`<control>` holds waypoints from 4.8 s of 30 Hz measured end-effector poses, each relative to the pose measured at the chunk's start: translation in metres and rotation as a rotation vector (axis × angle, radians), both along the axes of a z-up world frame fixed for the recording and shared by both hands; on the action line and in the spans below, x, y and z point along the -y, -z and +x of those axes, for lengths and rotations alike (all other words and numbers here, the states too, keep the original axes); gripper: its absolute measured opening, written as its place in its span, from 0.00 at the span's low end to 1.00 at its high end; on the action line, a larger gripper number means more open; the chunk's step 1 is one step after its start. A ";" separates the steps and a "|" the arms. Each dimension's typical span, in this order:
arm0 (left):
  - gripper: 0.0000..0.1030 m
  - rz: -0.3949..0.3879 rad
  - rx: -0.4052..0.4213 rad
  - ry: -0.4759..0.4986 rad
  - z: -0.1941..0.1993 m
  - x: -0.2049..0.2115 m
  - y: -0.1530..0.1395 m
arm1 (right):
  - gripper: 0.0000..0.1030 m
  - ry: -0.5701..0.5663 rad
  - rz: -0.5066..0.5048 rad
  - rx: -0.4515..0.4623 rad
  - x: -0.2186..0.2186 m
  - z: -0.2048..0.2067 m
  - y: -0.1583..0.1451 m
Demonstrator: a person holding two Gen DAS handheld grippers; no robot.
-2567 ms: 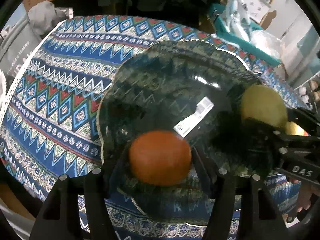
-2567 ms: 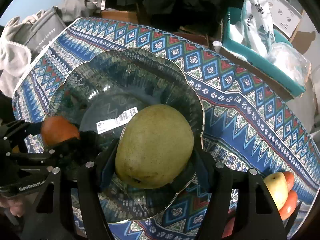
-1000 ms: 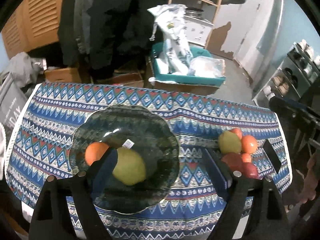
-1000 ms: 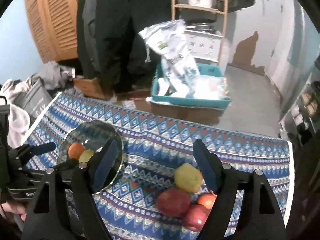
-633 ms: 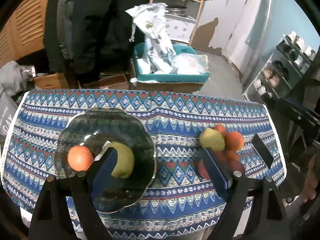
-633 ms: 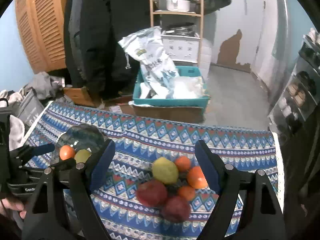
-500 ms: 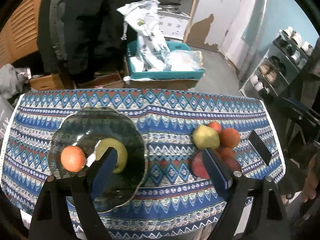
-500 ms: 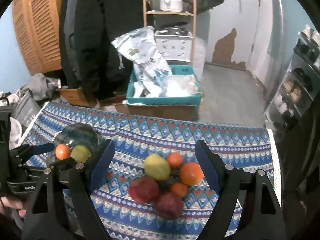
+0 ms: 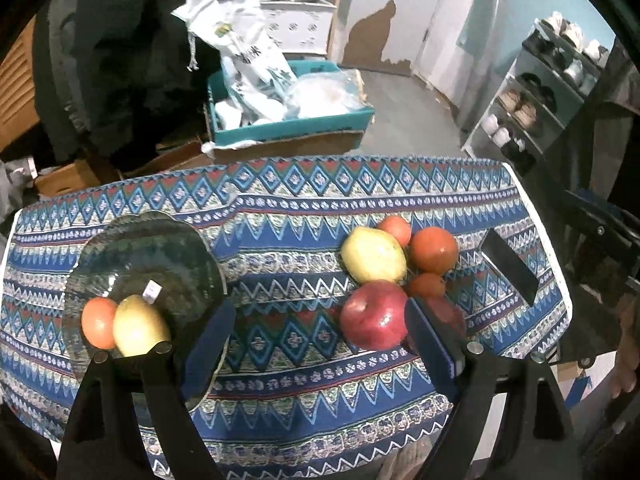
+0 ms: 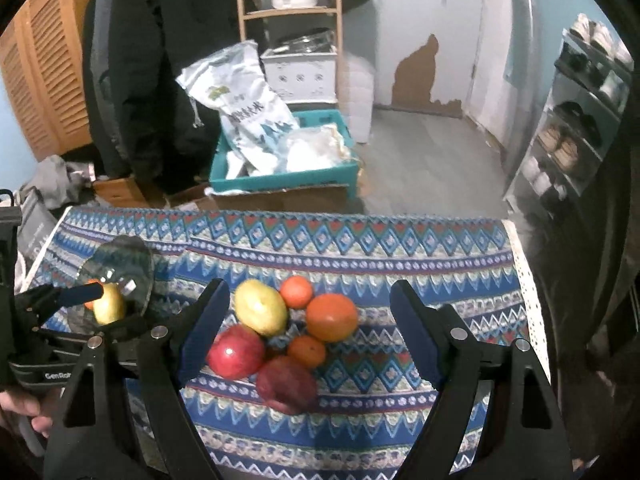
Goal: Organize fruits
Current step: 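Move both tools away from the bowl back toward the fruit pile, then grasp the red apple with the left tool while the right tool grasps a large orange, then lift the apple with the left tool while the right tool lifts the orange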
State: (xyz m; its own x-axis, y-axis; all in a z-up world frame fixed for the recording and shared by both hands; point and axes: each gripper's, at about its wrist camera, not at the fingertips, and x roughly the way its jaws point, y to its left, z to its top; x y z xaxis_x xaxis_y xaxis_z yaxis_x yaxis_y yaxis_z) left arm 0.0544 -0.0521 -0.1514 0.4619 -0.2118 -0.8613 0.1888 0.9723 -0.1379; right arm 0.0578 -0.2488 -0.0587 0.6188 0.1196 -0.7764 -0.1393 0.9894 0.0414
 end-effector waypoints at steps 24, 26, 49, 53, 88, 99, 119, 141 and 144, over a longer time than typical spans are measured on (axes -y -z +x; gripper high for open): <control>0.86 0.063 -0.176 0.105 0.013 0.048 0.088 | 0.80 0.084 -0.037 -0.181 0.039 0.006 0.071; 0.86 0.076 -0.178 0.129 0.013 0.053 0.091 | 0.80 0.089 -0.037 -0.189 0.040 0.008 0.074; 0.96 -0.107 -0.268 0.100 0.038 0.057 0.127 | 0.80 0.109 -0.033 -0.246 0.047 0.019 0.095; 0.77 -0.182 -0.275 0.119 0.039 0.058 0.129 | 0.80 0.106 -0.029 -0.260 0.047 0.023 0.102; 0.74 -0.083 -0.110 -0.018 0.058 0.011 0.086 | 0.79 0.035 0.078 -0.438 0.018 0.099 0.194; 0.74 -0.085 -0.104 -0.010 0.056 0.014 0.083 | 0.66 0.025 0.065 -0.408 0.015 0.096 0.193; 0.74 -0.093 0.011 -0.012 0.035 0.004 0.027 | 0.66 0.020 0.004 -0.153 0.002 0.062 0.092; 0.74 -0.101 0.192 -0.019 0.003 -0.017 -0.048 | 0.66 -0.049 0.062 0.061 -0.026 0.021 -0.008; 0.74 -0.109 0.203 -0.024 0.000 -0.022 -0.055 | 0.66 -0.065 0.068 0.074 -0.034 0.019 -0.015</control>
State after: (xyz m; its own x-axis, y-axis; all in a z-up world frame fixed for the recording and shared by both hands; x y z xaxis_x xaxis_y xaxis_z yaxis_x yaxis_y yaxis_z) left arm 0.0542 -0.0298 -0.0967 0.6293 -0.2852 -0.7230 0.2004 0.9583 -0.2036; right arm 0.0763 -0.2150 -0.0437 0.6633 0.2120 -0.7177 -0.2084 0.9734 0.0949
